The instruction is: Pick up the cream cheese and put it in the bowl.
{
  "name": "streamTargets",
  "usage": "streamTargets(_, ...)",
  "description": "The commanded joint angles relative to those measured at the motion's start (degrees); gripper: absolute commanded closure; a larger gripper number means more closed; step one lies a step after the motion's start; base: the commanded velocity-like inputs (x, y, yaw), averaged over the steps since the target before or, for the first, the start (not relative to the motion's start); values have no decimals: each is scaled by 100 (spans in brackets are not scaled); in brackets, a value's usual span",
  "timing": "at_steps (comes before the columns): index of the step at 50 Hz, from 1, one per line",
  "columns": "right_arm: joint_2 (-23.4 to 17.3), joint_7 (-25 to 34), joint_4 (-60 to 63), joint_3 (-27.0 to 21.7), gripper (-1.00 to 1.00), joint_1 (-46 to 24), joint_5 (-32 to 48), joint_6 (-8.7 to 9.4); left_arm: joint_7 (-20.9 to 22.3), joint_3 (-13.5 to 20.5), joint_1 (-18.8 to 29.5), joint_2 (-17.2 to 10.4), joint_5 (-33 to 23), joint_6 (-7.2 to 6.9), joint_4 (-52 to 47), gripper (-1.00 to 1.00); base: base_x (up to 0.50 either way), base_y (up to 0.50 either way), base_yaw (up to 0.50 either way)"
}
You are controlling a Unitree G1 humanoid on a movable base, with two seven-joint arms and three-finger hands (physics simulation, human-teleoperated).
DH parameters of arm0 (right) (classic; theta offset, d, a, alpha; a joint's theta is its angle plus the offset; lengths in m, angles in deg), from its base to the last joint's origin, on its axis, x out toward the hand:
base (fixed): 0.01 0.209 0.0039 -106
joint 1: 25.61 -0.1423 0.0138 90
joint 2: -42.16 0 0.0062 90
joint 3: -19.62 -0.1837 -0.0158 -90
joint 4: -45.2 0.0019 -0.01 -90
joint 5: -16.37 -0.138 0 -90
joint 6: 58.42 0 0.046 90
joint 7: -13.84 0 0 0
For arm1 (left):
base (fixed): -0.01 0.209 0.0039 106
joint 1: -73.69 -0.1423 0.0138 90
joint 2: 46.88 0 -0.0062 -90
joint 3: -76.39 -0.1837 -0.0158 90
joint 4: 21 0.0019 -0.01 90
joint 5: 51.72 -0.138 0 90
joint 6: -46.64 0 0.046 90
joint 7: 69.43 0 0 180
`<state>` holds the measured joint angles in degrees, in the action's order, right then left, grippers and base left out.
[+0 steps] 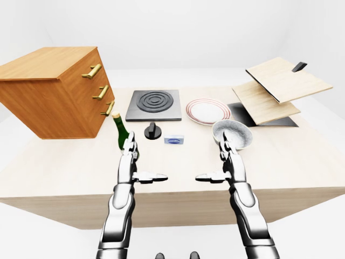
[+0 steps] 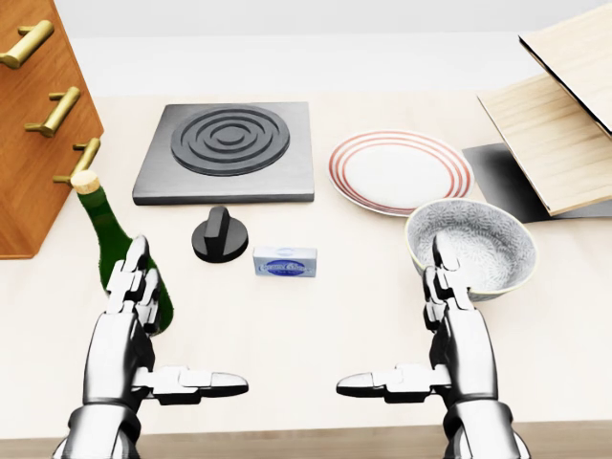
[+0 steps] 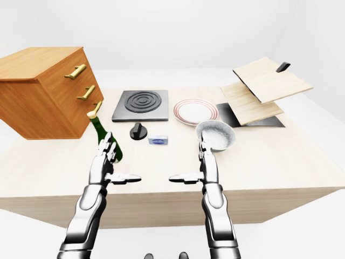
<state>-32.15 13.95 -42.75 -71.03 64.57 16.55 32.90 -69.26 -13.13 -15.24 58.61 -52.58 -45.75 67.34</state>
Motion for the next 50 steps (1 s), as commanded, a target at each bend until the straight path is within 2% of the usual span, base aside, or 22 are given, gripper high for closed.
streamTargets(1,-39,27,397,-107,-100,6,-5,227,46,-40,113,-77,-358,-261,-657,-100,0,0,0)
streamTargets(3,-78,24,301,-143,-100,-71,-20,368,48,-36,28,-1,-292,-261,-859,-100,0,0,0)
streamTargets(10,-87,106,333,-158,-100,-10,6,368,79,-107,-105,-2,-381,-261,-875,-100,0,-28,0)
streamTargets(31,-102,177,439,-175,-100,34,98,368,29,-103,-69,-3,-539,-261,-728,-100,0,-40,0)
streamTargets(37,-140,169,806,-255,-100,-75,76,368,16,-114,7,-8,-611,-261,-700,-100,0,-1,0)
streamTargets(45,-371,51,892,-575,-100,-999,-83,368,19,66,1183,-145,-722,-261,-777,-100,0,0,0)
streamTargets(50,-422,25,893,-537,-100,-1011,-37,368,-125,64,1359,-127,-733,-261,-576,-100,0,0,0)
